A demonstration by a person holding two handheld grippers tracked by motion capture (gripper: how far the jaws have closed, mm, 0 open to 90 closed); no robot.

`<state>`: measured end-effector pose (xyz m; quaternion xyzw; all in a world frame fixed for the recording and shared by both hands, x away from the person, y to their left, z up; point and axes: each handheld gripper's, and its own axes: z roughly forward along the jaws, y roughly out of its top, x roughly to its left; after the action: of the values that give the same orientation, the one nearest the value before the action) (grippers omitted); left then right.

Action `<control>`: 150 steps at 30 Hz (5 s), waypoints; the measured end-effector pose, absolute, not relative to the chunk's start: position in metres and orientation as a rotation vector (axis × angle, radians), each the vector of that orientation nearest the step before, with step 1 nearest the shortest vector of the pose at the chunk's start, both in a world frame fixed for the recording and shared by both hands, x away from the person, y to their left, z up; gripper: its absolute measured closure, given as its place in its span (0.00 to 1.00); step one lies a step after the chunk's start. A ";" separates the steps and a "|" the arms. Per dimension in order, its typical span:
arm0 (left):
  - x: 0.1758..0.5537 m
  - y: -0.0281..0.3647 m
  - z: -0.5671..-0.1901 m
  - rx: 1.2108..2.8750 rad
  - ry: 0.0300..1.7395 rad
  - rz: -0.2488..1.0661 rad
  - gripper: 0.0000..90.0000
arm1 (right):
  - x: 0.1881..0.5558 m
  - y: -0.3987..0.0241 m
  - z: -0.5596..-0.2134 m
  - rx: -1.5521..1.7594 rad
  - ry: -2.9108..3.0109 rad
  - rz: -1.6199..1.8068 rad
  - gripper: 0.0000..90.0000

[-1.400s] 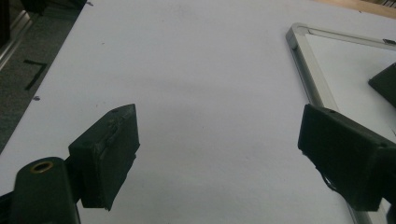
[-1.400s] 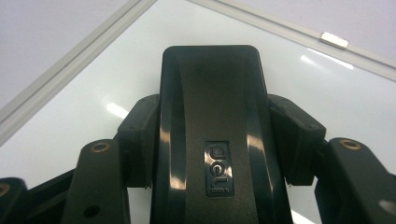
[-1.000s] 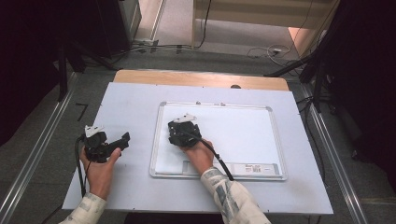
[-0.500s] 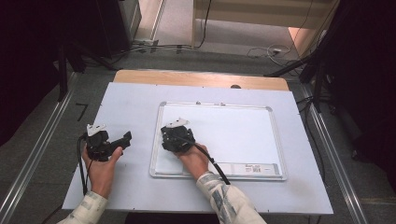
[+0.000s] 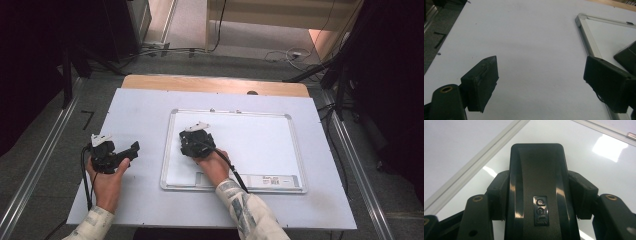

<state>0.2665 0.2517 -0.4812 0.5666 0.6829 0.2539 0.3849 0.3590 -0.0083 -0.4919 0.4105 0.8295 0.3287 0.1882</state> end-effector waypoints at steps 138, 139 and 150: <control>0.266 0.253 -0.480 1.433 1.735 0.644 0.14 | 0.373 -0.014 -0.490 1.129 2.329 0.942 0.42; 0.266 0.253 -0.480 1.434 1.736 0.644 0.14 | 0.372 -0.016 -0.488 1.122 2.326 0.950 0.42; 0.264 0.253 -0.479 1.439 1.737 0.648 0.14 | 0.363 -0.032 -0.449 1.114 2.247 1.051 0.42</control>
<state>0.2641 0.2527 -0.4791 0.5652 0.6825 0.2547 0.3871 0.3630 -0.0316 -0.4486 0.4006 0.8079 0.3780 0.2094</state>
